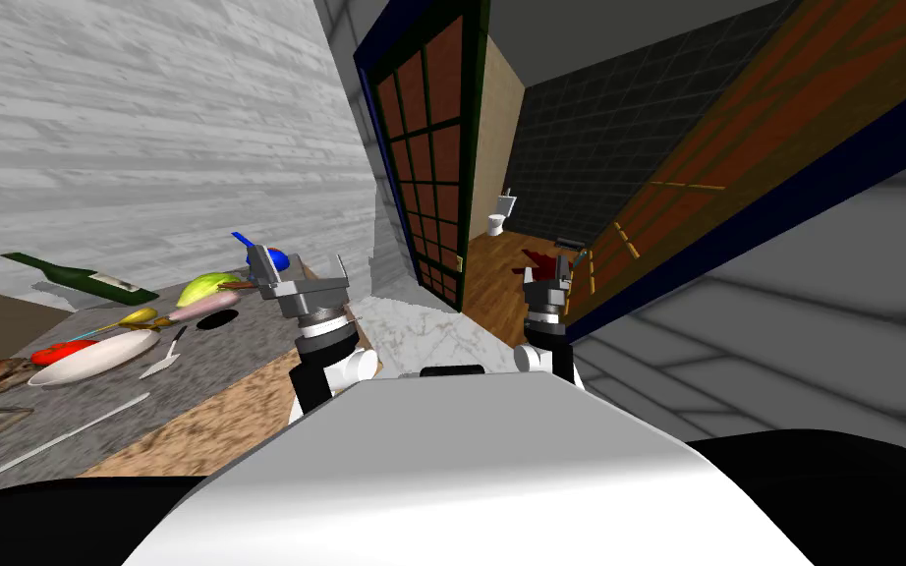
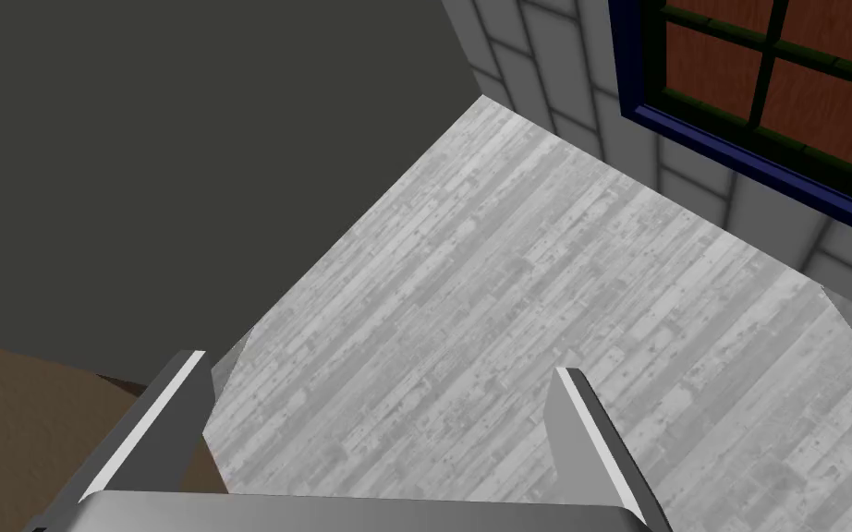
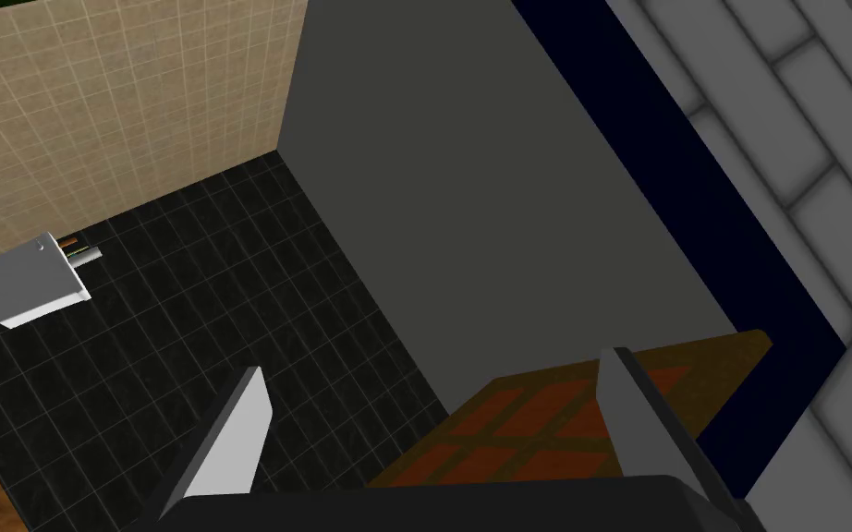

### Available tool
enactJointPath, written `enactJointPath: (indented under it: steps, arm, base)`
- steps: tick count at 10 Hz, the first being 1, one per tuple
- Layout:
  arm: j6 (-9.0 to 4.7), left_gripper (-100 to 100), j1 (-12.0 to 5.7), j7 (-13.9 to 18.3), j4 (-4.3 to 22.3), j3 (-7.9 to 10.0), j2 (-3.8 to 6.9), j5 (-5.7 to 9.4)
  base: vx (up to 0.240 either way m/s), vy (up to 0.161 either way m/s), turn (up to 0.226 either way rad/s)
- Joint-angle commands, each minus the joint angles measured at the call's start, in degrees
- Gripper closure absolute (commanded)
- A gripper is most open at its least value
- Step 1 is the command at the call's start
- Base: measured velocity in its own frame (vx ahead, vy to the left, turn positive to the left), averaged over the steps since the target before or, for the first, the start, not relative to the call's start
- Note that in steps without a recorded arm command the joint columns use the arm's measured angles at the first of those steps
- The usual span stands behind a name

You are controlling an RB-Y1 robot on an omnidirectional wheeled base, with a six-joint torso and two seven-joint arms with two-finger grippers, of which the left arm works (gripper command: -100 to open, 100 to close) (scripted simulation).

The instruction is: Push the door open

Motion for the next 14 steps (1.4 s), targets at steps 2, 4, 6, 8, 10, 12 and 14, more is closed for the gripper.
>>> enactJointPath:
  steps: [2,4,6,8,10,12,14]
  arm:
    - [-1.08,-100,-0.53,2.0,3.3,-1.05,0.92,1.25]
    - [-1.58,-100,-0.78,2.9,4.8,-1.55,1.29,1.84]
    - [-2.57,-100,-1.26,4.7,7.8,-2.51,1.93,2.97]
    - [-3.33,-100,-1.63,6.1,10.1,-3.25,2.35,3.86]
    - [-4.15,-100,-2.04,7.5,12.6,-4.06,2.77,4.81]
    - [-5.06,-100,-2.48,9.2,15.4,-4.94,3.16,5.86]
    - [-6.01,-100,-2.95,10.9,18.3,-5.87,3.53,6.96]
  base:
    - [0.136,-0.023,-0.219]
    - [0.095,0.04,-0.107]
    - [0.13,0.029,-0.219]
    - [0.114,0.029,-0.138]
    - [0.087,0.019,-0.151]
    - [0.103,0.036,-0.191]
    - [0.085,0.032,-0.162]
